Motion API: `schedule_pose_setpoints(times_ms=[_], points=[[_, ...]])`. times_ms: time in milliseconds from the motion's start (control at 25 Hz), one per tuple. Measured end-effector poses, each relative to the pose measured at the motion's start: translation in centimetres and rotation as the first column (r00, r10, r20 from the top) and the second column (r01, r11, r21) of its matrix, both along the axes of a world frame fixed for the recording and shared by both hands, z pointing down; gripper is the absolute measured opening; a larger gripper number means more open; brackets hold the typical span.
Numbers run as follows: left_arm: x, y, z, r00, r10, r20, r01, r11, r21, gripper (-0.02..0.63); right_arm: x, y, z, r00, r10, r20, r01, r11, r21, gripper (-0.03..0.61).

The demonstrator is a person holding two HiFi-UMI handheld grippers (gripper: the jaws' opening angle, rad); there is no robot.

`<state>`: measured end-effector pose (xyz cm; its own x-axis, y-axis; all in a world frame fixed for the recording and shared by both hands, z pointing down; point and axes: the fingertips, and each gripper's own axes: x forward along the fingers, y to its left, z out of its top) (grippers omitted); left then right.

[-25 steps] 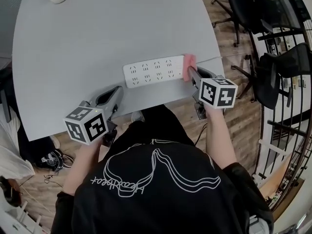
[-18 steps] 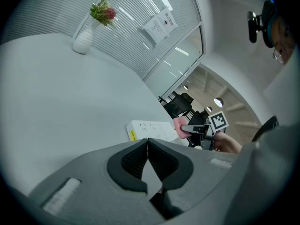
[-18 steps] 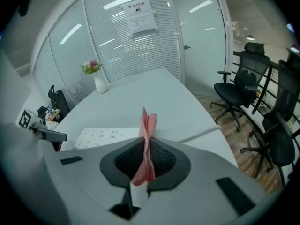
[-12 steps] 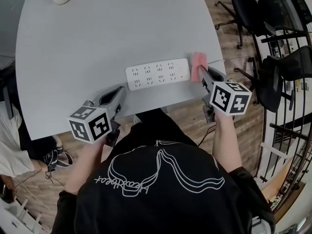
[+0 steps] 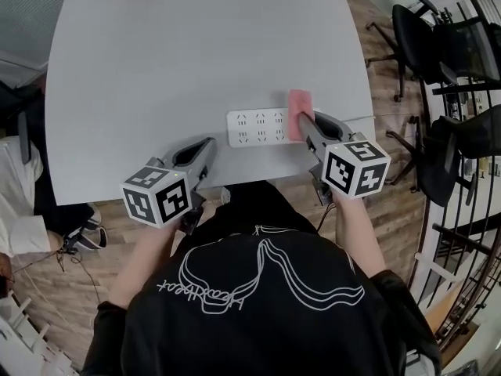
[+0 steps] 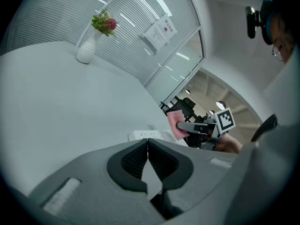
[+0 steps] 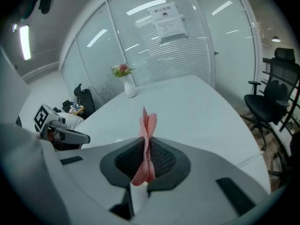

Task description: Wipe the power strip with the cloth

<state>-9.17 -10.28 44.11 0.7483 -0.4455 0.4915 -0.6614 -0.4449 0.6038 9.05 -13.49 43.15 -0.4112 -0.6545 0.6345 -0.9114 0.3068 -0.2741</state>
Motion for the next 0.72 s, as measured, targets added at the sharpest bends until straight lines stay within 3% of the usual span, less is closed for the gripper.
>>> schedule_pose_setpoints(times_ms=[240,400,720], points=[[-2.6,0.2,0.2,0.999,-0.037,0.001,0.037,0.999,0.000,0.014,-7.0,-0.4,0.8,0.992,-0.118,0.036,0.119,0.993,-0.002,0.038],[-2.6,0.4,0.1,0.999,-0.050,0.004,0.050,0.999,-0.001,0.014,-9.1,-0.5,0.9,0.982,-0.149,0.113,0.151,0.989,-0.008,0.038],[-2.9,1.0,0.6,0.998,-0.068,0.010,0.068,0.998,-0.012,0.014,-12.7,0.6,3.1,0.967,-0.210,0.141,0.217,0.975,-0.037,0.038]])
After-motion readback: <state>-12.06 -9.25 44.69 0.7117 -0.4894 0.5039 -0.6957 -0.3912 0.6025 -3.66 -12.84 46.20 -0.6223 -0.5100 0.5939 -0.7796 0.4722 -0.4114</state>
